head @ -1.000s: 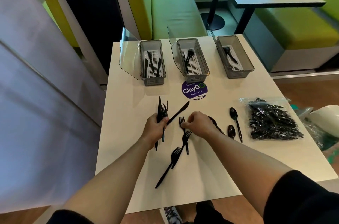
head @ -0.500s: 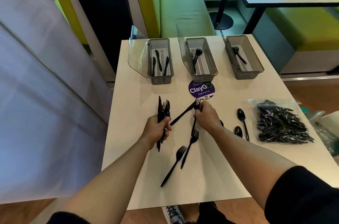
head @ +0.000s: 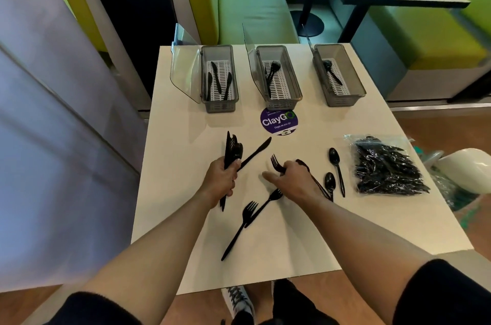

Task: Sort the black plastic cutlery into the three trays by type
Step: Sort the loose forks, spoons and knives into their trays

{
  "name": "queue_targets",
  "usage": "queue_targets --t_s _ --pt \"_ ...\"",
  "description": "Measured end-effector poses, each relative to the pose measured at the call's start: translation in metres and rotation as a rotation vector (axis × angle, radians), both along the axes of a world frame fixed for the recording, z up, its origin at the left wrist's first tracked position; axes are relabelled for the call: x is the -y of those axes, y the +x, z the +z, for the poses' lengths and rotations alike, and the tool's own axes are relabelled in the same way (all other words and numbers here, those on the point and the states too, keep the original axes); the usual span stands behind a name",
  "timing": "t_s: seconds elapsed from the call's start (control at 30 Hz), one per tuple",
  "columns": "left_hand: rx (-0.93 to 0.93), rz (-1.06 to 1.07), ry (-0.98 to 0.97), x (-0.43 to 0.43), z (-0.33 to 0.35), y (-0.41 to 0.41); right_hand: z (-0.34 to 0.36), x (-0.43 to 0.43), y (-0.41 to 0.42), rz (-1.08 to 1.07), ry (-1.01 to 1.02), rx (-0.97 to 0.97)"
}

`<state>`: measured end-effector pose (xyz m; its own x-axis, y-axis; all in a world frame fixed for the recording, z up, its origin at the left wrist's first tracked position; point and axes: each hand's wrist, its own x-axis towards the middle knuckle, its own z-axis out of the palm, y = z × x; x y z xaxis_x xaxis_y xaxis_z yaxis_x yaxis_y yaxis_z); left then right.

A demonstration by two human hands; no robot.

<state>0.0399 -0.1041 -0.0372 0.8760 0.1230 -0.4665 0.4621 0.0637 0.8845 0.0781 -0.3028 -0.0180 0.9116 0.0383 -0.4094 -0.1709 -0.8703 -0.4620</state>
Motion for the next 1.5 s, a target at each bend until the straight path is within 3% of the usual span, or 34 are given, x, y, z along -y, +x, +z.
queue_targets --t_s 0.17,0.43,0.7,0.97,1.2,1.5 --pt "-0.008 -0.008 -0.008 0.007 0.003 -0.009 0.000 -0.001 -0.020 -0.001 -0.123 -0.092" --pt "-0.027 0.049 0.003 0.004 0.009 -0.029 0.001 -0.008 -0.027 0.089 -0.120 -0.121" --pt "-0.094 0.072 0.063 0.000 0.006 -0.061 -0.001 -0.016 -0.047 0.010 0.255 -0.123" --pt "-0.122 0.076 0.081 0.006 0.000 -0.096 -0.017 -0.019 -0.070 -0.143 0.326 -0.179" --pt "-0.114 0.094 0.109 0.012 0.002 -0.105 -0.020 -0.031 -0.084 -0.143 0.357 -0.227" --pt "-0.082 0.141 0.012 0.029 0.015 -0.082 0.015 -0.036 -0.060 -0.226 0.788 -0.219"
